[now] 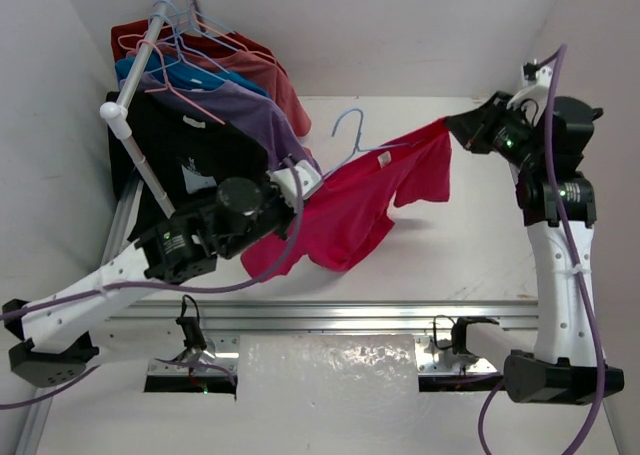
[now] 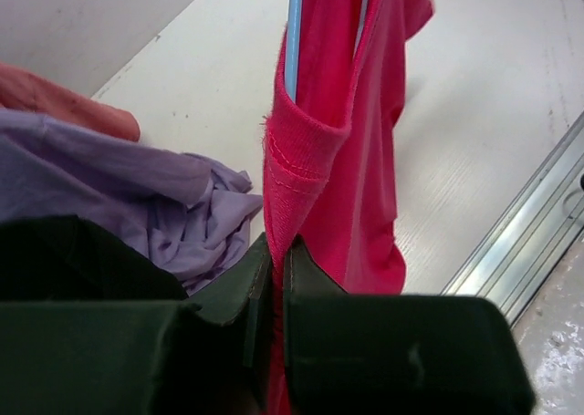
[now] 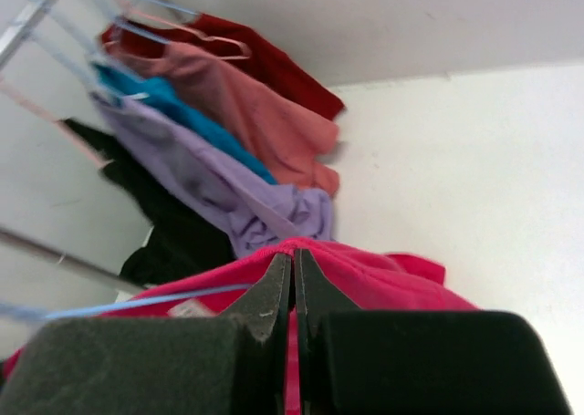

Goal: Place the t-shirt on the hanger

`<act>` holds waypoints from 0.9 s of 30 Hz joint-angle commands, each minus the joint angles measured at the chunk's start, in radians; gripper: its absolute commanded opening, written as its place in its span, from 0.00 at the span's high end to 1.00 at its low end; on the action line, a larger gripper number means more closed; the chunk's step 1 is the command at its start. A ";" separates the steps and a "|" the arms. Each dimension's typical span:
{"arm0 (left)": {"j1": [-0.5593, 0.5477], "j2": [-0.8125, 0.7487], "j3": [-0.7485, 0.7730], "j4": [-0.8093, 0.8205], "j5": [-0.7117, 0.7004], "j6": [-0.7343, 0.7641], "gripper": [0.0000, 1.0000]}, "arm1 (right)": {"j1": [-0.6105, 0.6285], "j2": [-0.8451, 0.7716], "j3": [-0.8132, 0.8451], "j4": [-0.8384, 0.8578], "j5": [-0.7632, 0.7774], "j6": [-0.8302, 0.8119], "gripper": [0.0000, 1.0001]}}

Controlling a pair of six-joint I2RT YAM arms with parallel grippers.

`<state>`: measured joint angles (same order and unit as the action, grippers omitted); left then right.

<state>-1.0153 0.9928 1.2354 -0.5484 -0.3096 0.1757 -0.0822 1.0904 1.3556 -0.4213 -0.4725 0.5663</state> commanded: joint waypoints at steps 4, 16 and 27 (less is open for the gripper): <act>0.017 0.191 0.379 0.008 -0.010 0.132 1.00 | 0.044 0.162 0.336 -0.144 -0.312 -0.129 1.00; 0.184 0.002 -0.094 0.502 0.415 0.127 1.00 | 0.214 0.117 0.072 -0.154 -0.386 -0.244 1.00; 0.190 -0.216 -0.405 0.556 0.495 -0.007 1.00 | 0.214 -0.012 -0.165 -0.031 -0.311 -0.212 0.91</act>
<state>-0.8318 0.8417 0.8223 -0.1337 0.1299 0.2276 0.1287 1.0847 1.2072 -0.5488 -0.7696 0.3557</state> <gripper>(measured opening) 0.031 0.066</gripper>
